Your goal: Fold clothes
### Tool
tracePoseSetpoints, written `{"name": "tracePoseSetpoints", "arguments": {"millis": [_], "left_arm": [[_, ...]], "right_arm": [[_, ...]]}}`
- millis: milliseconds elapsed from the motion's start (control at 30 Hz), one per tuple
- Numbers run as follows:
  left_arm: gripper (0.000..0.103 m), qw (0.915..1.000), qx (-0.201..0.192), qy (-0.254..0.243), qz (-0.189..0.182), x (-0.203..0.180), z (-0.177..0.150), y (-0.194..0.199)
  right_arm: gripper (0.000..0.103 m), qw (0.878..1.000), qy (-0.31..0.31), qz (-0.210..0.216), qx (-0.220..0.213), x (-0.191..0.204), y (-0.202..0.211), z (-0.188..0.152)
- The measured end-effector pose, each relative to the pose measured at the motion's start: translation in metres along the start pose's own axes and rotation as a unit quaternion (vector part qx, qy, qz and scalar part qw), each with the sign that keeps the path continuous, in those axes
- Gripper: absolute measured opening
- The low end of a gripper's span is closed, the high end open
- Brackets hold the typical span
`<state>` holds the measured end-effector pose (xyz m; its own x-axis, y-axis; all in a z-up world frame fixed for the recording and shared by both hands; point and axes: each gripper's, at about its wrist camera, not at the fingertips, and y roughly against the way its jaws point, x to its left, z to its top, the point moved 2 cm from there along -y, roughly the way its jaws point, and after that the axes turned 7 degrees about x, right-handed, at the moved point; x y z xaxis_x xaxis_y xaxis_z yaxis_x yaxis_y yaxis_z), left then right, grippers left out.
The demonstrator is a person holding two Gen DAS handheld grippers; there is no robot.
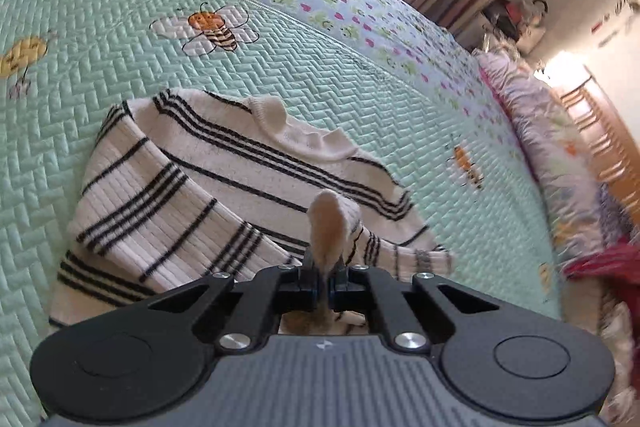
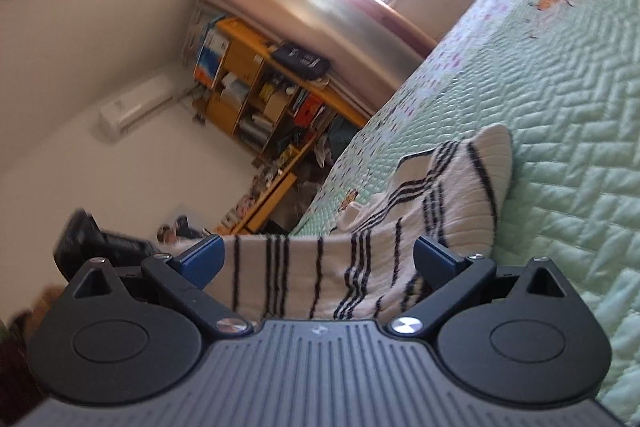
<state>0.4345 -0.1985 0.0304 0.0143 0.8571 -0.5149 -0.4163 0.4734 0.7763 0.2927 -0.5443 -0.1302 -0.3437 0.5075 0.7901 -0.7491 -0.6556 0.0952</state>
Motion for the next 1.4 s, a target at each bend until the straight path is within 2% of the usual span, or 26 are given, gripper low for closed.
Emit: {"name": "tracePoseSetpoints", "arguments": {"millis": [67,167,300,367,467,533,567,733,767,867,933,1000,1067,1200,1233,1333,1400], "left_arm": [[0.005,0.9999,-0.003,0.010,0.002,0.006,-0.005,0.007],[0.005,0.9985,0.005,0.044,0.033,0.034,-0.020,0.005],[0.005,0.9923,0.046,0.079,0.084,0.082,-0.043,-0.028],[0.007,0.9911,0.067,0.085,0.078,0.096,-0.049,-0.047],[0.021,0.9927,0.069,0.070,0.069,0.097,-0.051,-0.059],[0.033,0.9933,0.063,0.057,0.078,0.092,-0.050,-0.056],[0.043,0.9933,0.060,0.056,0.081,0.091,-0.049,-0.053],[0.073,0.9914,0.033,0.083,0.096,0.101,-0.051,-0.027],[0.076,0.9900,0.026,0.093,0.103,0.107,-0.053,-0.021],[0.076,0.9822,0.005,0.137,0.129,0.128,-0.060,-0.003],[0.075,0.9807,-0.014,0.152,0.122,0.135,-0.067,0.008],[0.074,0.9867,-0.029,0.126,0.099,0.128,-0.070,0.012],[0.074,0.9946,-0.036,0.068,0.069,0.107,-0.072,0.008],[0.075,0.9993,-0.025,-0.014,0.025,0.072,-0.075,-0.019],[0.075,0.9993,-0.017,-0.025,0.020,0.067,-0.075,-0.029],[0.075,0.9989,0.023,-0.009,0.039,0.075,-0.079,-0.063],[0.075,0.9988,0.018,-0.013,0.043,0.076,-0.082,-0.068]], "right_arm": [[0.100,1.000,0.008,0.000,0.002,0.003,-0.001,0.000],[0.102,1.000,0.006,0.002,0.006,0.002,-0.003,0.001],[0.103,1.000,-0.002,0.006,0.012,-0.001,-0.007,0.001],[0.103,1.000,-0.001,0.000,0.015,-0.002,-0.010,0.001],[0.102,0.999,-0.006,-0.017,0.029,-0.006,-0.014,0.000],[0.102,0.999,-0.007,-0.020,0.031,-0.007,-0.013,-0.002],[0.102,0.999,-0.007,-0.021,0.031,-0.007,-0.013,-0.002],[0.102,0.999,-0.007,-0.031,0.031,-0.009,-0.013,-0.004],[0.102,0.999,-0.006,-0.033,0.031,-0.009,-0.013,-0.005],[0.102,0.999,0.003,-0.044,0.032,-0.007,-0.014,-0.006],[0.102,0.998,0.010,-0.049,0.034,-0.005,-0.015,-0.007],[0.102,0.998,0.015,-0.048,0.030,-0.002,-0.014,-0.008],[0.102,0.999,0.019,-0.042,0.022,0.002,-0.012,-0.007],[0.102,1.000,0.007,0.022,0.013,0.010,-0.008,-0.005],[0.102,0.999,0.001,0.032,0.020,0.010,-0.011,-0.007],[0.102,0.998,-0.007,0.010,0.054,0.003,-0.022,-0.012],[0.102,0.997,-0.011,-0.011,0.074,-0.002,-0.028,-0.015]]}}
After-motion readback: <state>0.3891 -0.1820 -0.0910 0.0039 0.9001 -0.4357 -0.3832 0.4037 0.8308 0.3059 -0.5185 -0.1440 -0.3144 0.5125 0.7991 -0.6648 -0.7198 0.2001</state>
